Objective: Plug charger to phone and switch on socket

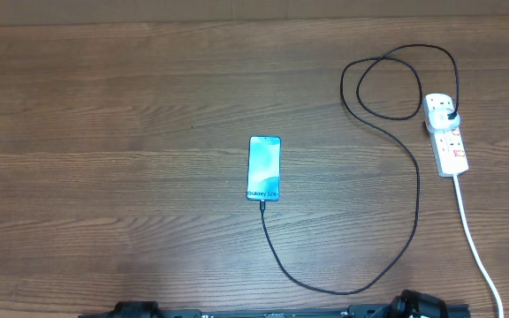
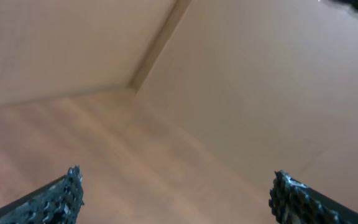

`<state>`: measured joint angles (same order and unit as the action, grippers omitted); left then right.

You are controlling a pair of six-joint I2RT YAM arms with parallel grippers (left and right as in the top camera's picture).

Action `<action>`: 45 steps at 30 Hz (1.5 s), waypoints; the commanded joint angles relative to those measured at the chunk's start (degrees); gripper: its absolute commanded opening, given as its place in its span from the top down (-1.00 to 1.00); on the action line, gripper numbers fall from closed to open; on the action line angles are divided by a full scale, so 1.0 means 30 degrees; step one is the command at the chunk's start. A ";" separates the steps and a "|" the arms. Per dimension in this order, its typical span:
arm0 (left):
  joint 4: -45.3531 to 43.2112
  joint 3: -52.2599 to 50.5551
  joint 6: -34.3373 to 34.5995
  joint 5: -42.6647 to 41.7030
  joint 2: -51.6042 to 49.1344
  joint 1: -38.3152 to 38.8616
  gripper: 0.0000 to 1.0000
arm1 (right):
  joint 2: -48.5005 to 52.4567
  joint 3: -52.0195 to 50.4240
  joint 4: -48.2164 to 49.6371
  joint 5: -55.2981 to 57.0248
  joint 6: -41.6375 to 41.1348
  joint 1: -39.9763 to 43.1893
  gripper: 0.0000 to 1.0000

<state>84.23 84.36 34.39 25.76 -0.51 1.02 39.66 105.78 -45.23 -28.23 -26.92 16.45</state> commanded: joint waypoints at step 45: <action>-2.7401 -2.8028 -0.4197 -0.8109 0.0080 -0.0117 -0.99 | -0.3337 0.0240 0.2069 0.1756 0.4583 -0.2375 0.83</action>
<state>1.56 0.69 23.75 2.09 -0.75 1.02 30.87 106.87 -38.98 -23.62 -13.47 9.65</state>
